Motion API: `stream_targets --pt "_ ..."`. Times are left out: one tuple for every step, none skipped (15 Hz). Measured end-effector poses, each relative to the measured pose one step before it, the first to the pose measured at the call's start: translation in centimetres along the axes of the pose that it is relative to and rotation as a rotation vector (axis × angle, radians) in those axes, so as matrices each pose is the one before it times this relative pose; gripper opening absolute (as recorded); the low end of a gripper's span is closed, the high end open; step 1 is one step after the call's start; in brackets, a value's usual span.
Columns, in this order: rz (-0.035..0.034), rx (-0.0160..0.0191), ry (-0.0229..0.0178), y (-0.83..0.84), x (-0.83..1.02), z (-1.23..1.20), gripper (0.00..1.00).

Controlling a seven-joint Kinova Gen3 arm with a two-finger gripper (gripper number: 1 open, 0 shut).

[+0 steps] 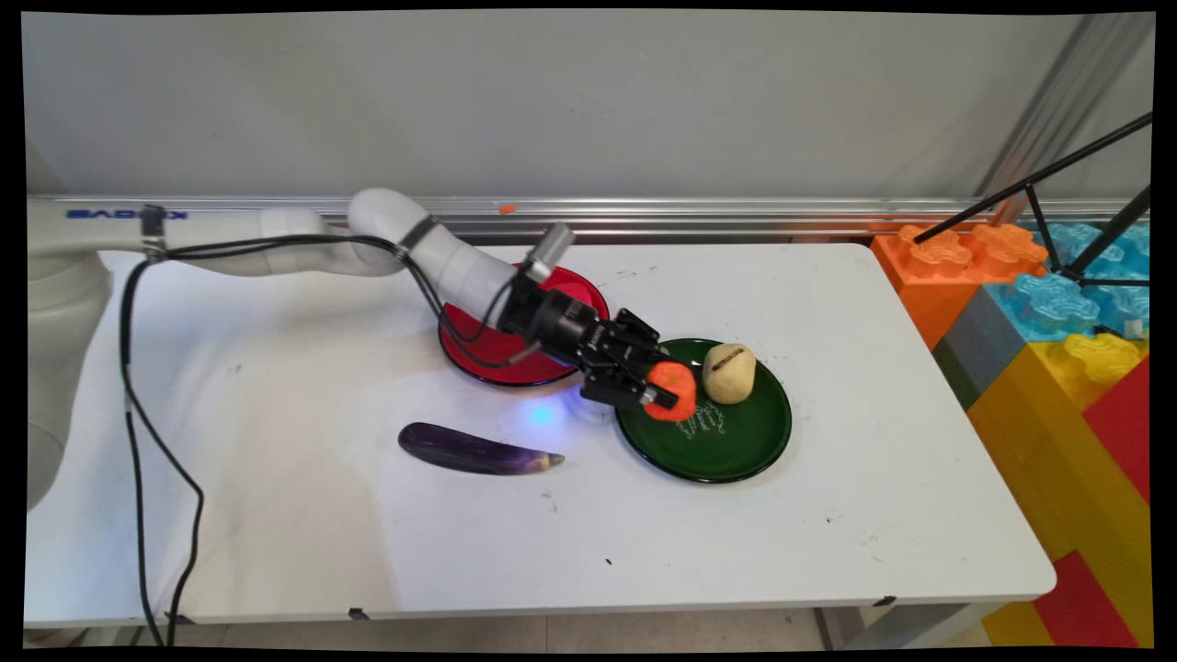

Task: Place the picked object on the table

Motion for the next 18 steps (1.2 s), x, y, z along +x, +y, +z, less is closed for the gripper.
stream_targets --pt "-0.00266 -0.00177 0.0087 0.515 0.443 -0.777 0.0" --pt "-0.00239 -0.00272 0.00735 0.546 0.371 -0.776 0.0" --pt "-0.00154 -0.0044 0.00443 0.541 0.235 -0.712 0.0" --pt "-0.00223 -0.00718 0.00347 0.635 0.195 -0.802 0.0" --pt "-0.00153 -0.00743 0.00235 0.66 0.122 -0.813 0.0" --pt "-0.00199 -0.00665 0.00059 0.596 0.005 -0.729 0.0" --pt "-0.00164 -0.00556 -0.00045 0.391 -0.041 -0.453 0.0" --pt "-0.00221 -0.0084 -0.00165 0.583 -0.12 -0.694 0.0" --pt "-0.00254 -0.0105 -0.00297 0.686 -0.226 -0.836 0.0" --pt "-0.00231 -0.01016 -0.00358 0.618 -0.288 -0.754 0.0" --pt "-0.00197 -0.00872 -0.00364 0.514 -0.3 -0.63 0.0" --pt "-0.00041 -0.0109 -0.00526 0.575 -0.409 -0.71 0.0" --pt "-0.00005 -0.01229 -0.00606 0.571 -0.482 -0.646 0.0" --pt "0.00072 -0.01126 -0.00579 0.495 -0.476 -0.511 0.0" --pt "0.00173 -0.01522 -0.00746 0.555 -0.599 -0.548 0.0" --pt "0.00162 -0.0142 -0.00681 0.511 -0.562 -0.437 0.0" --pt "0.00206 -0.01251 -0.00561 0.455 -0.491 -0.323 0.0" --pt "0.0013 -0.00862 -0.00339 0.295 -0.309 -0.187 0.0"
